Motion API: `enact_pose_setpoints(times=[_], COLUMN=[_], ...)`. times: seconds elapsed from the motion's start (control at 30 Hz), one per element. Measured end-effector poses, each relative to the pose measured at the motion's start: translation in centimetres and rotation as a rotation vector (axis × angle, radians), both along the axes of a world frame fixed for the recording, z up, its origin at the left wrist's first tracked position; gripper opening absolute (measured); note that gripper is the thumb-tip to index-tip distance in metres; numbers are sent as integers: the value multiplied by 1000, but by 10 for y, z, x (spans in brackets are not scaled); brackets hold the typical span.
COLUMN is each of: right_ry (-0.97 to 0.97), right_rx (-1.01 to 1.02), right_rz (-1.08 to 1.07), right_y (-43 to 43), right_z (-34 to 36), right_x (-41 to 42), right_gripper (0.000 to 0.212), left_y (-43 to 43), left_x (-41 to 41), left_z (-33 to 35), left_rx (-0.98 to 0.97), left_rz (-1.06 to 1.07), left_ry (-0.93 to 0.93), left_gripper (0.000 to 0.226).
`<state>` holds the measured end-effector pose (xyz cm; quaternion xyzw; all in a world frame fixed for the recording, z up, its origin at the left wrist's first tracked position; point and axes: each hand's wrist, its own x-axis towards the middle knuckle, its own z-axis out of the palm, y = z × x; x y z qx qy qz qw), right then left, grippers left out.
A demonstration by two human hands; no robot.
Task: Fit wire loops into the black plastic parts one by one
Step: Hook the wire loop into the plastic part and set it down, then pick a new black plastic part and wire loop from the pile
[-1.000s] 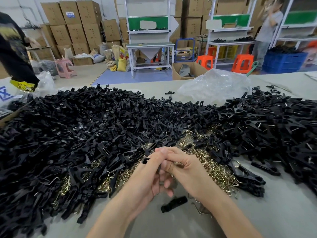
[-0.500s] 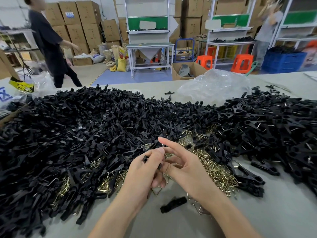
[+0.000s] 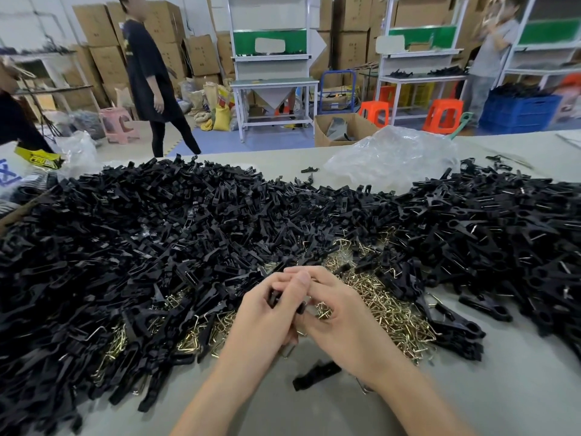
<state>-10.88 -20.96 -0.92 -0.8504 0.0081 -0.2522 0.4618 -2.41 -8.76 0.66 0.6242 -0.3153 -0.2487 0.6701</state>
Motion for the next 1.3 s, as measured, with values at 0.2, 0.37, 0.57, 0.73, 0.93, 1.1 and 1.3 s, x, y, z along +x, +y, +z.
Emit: enact_pose_setpoints(times=[0.2, 0.37, 0.57, 0.73, 0.93, 1.1, 1.3], right_ry=[-173, -480, -283, 28, 184, 190, 203], right_rx=[114, 1101, 908, -11, -309, -330, -318], right_rz=[-288, -502, -389, -411, -381, -373, -362], right_y=[-13, -72, -56, -31, -29, -28, -29], right_z=[8, 25, 13, 0, -3, -4, -5], right_x=[3, -21, -11, -4, -2, -1, -2], right_gripper=[31, 65, 24, 31, 31, 28, 28], left_y=[2, 0, -5, 0, -1, -2, -1], left_x=[-2, -4, 2, 29, 39, 39, 40], left_z=[-8, -21, -26, -32, -32, -33, -33], left_rx=[40, 306, 450, 673, 861, 750, 801], left_rz=[-68, 27, 245, 494, 383, 391, 472], left_ry=[-154, -570, -883, -1020, -1092, -1136, -1099], left_gripper=[51, 51, 33, 40, 49, 36, 42])
